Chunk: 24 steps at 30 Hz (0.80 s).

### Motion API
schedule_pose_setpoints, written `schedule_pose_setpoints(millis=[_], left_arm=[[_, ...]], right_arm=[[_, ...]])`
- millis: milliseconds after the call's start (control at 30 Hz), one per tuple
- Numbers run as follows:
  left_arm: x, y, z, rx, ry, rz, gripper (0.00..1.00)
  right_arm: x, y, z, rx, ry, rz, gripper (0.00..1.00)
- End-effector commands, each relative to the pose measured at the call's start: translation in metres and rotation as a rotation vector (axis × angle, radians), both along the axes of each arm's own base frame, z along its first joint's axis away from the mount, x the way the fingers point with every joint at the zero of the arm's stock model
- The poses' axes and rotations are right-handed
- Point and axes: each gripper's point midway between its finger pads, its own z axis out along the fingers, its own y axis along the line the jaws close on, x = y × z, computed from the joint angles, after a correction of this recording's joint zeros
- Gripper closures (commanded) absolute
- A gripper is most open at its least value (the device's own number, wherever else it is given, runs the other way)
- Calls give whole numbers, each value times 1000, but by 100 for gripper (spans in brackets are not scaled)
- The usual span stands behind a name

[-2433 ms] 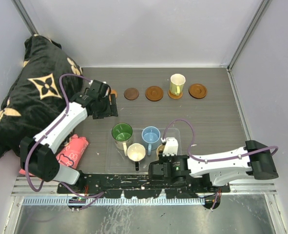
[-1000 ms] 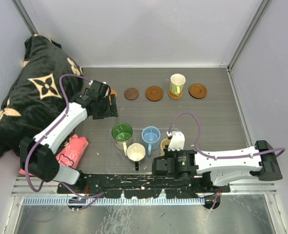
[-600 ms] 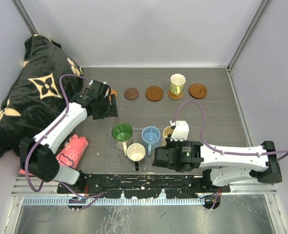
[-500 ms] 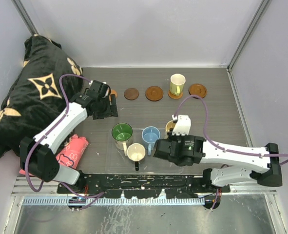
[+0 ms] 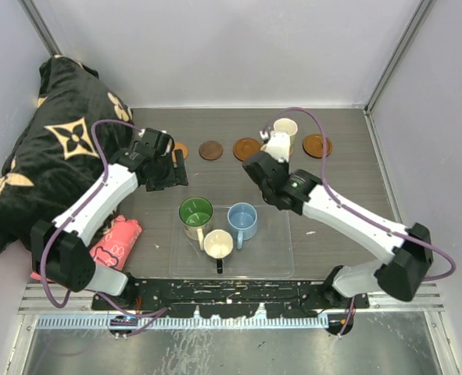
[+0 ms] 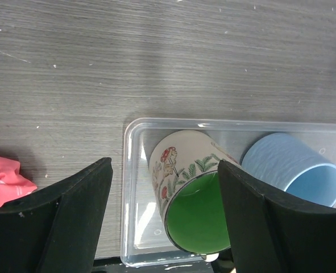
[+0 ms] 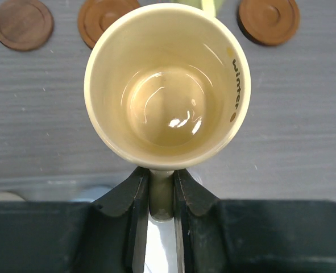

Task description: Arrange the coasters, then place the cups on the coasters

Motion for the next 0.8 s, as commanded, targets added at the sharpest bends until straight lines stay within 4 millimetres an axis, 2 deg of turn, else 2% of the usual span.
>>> schedule_pose_setpoints(millis=[0, 67, 400, 567, 767], left_arm=[[10, 12, 15, -60, -56, 73, 23], [11, 18, 16, -47, -68, 92, 23], [19, 45, 19, -22, -80, 179, 22], [19, 50, 21, -15, -92, 192, 21], [18, 51, 19, -10, -89, 196, 21]], right_arm=[[60, 41, 55, 78, -188, 90, 99], [79, 56, 44, 72, -169, 115, 100], [147, 134, 25, 127, -182, 219, 99], [174, 157, 19, 163, -195, 237, 99], [194, 175, 4, 184, -197, 245, 99]])
